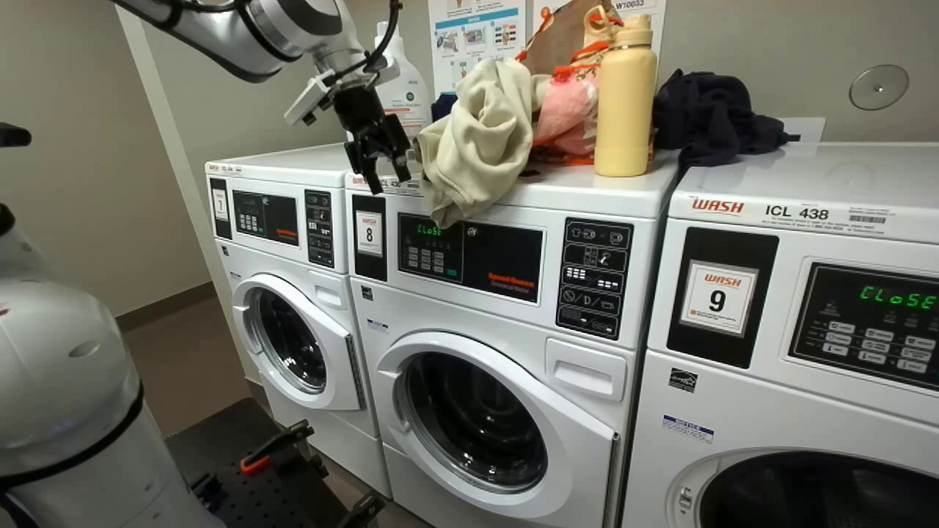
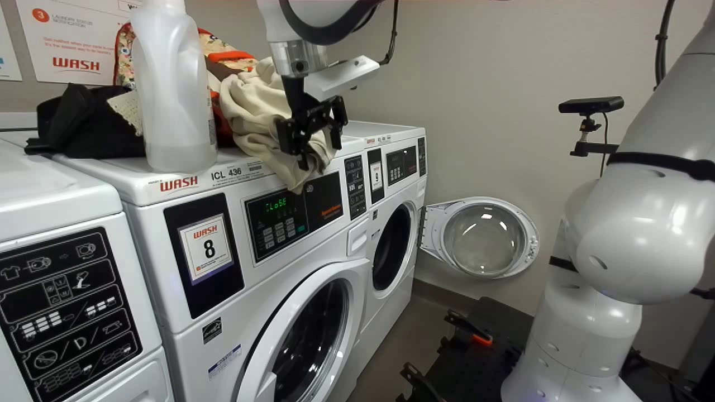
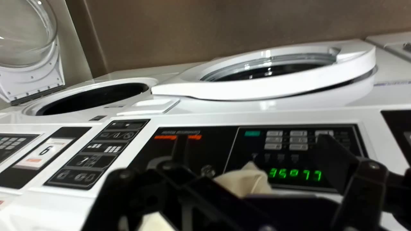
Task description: Put the beige sweatshirt in the bag
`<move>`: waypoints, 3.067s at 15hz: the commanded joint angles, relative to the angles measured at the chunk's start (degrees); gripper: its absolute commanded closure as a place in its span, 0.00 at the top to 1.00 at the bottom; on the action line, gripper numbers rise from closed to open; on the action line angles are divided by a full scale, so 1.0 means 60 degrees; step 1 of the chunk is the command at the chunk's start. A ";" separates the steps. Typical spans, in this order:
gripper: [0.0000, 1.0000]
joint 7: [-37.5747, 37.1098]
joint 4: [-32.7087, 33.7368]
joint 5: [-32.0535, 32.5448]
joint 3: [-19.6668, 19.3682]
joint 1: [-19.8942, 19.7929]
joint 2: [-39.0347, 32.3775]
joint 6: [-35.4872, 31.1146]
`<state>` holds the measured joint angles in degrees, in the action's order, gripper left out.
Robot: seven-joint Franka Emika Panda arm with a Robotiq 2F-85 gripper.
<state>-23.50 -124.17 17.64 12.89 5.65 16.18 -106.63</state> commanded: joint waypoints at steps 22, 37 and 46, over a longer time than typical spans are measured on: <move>0.74 -0.5504 0.3039 0.3624 -0.0687 -0.0112 -0.3648 -0.2528; 0.04 -0.5929 0.4522 0.2668 -0.1050 0.0157 -0.3729 -0.1921; 0.05 -0.6699 0.7026 0.2958 -0.1226 0.0246 -0.3750 -0.1119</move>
<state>-61.48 -89.54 34.39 6.35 5.85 -4.98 -116.49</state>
